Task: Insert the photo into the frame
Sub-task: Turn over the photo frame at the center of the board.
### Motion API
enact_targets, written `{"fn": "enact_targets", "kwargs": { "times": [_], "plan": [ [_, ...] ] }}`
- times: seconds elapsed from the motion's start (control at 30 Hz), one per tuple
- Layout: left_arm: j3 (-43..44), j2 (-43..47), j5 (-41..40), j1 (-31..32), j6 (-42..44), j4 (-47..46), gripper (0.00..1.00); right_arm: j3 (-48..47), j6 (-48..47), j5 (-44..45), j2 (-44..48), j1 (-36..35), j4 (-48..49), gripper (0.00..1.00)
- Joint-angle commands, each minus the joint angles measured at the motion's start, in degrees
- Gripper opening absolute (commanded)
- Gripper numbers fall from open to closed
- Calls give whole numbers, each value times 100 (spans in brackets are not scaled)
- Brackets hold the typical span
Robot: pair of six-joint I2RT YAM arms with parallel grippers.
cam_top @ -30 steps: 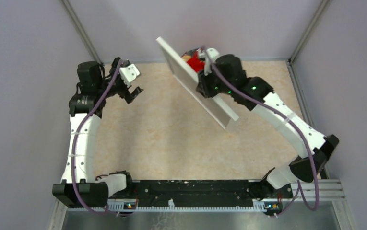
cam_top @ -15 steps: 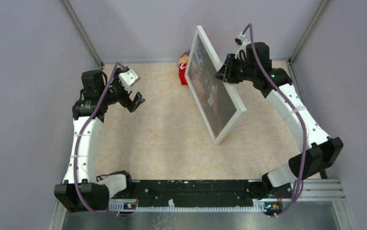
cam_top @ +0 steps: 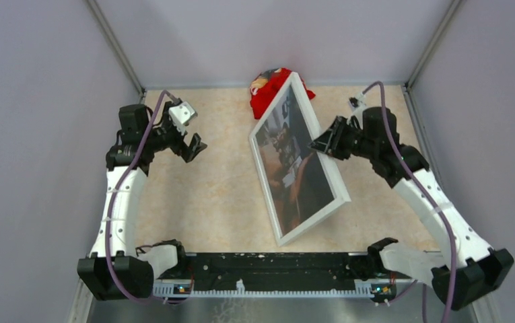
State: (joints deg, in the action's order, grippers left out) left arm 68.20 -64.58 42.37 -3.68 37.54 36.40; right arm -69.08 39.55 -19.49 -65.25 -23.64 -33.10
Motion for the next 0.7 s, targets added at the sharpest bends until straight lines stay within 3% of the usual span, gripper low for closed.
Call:
{"fn": "enact_targets", "kwargs": {
  "times": [0.0, 0.53, 0.67],
  "plan": [
    [-48, 155, 196, -27, -252, -226, 99, 937, 921, 0, 1035, -40, 1191, 0],
    [-249, -152, -26, -64, -563, -315, 99, 4550, 1907, 1084, 2465, -42, 2093, 0],
    [-296, -238, -52, -63, -587, -385, 99, 4956, 1666, 1302, 2198, -39, 2543, 0]
  ]
}}
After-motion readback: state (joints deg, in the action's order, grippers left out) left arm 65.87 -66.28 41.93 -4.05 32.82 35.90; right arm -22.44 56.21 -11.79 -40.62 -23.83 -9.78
